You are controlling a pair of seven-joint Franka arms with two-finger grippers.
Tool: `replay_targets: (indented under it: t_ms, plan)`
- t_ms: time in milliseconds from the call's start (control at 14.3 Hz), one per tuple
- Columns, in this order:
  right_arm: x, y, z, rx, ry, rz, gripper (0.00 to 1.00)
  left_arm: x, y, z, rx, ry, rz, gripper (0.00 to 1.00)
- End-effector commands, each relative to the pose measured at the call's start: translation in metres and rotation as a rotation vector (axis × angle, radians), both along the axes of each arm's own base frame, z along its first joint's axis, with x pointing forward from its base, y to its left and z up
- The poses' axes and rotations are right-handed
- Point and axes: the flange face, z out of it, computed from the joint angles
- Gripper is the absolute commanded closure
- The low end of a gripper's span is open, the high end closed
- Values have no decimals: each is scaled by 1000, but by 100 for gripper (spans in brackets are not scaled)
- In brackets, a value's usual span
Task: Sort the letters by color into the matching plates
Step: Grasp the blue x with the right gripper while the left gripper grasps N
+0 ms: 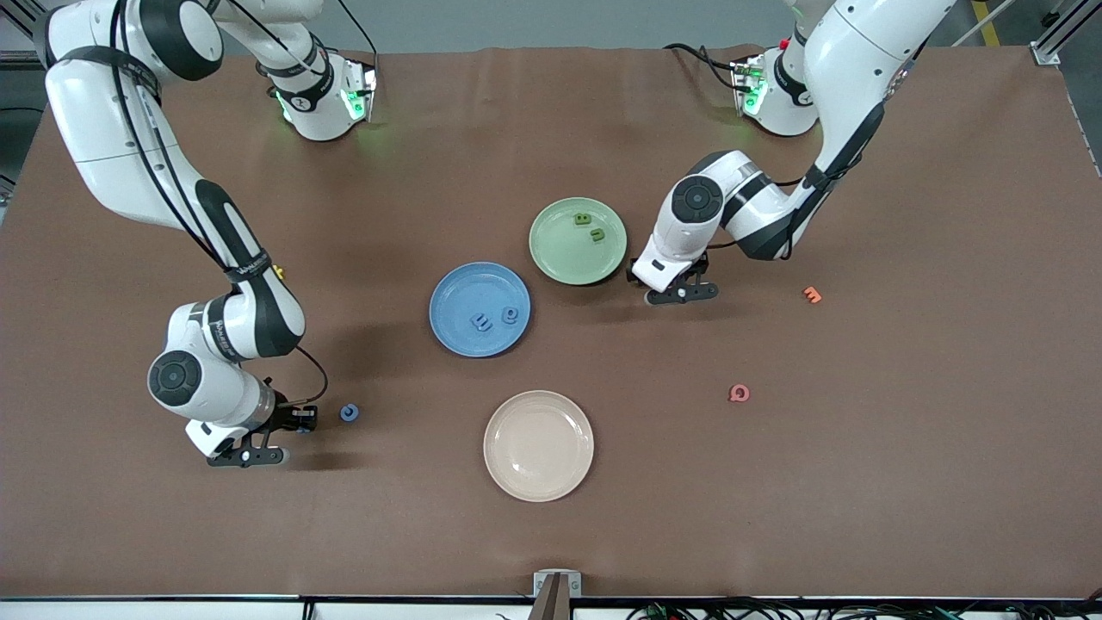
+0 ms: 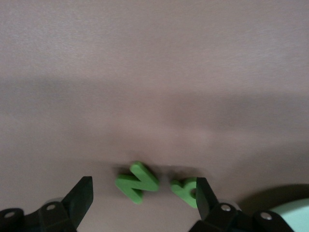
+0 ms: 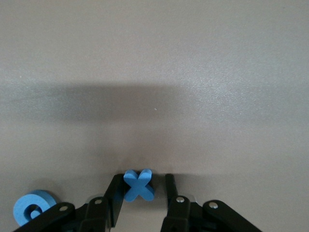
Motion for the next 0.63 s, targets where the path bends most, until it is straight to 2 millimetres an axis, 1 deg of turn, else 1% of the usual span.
replay_targets:
  t_ms: [0, 139, 279, 349, 418, 488, 558]
  plan:
    - [5, 1, -4, -2, -1, -18, 63, -10, 10, 1, -9, -32, -24, 6]
    - [5, 2, -4, -2, -1, -45, 69, -10, 11, 1, -12, -35, -25, 7]
    - [5, 5, -4, -2, -1, -43, 83, -11, 12, -1, -11, -32, -24, 9]
    - [4, 6, -5, -1, 0, -45, 93, -12, 12, -2, -9, -28, -27, 11]
    - [4, 5, -4, -2, 2, -45, 98, -13, 13, -2, -9, -28, -27, 12]
    - [5, 4, -3, -3, 5, -47, 99, -13, 13, -3, -8, -28, -26, 12]
    - [6, 5, 3, -3, 2, -50, 99, -13, 14, -3, -13, -30, -25, 12]
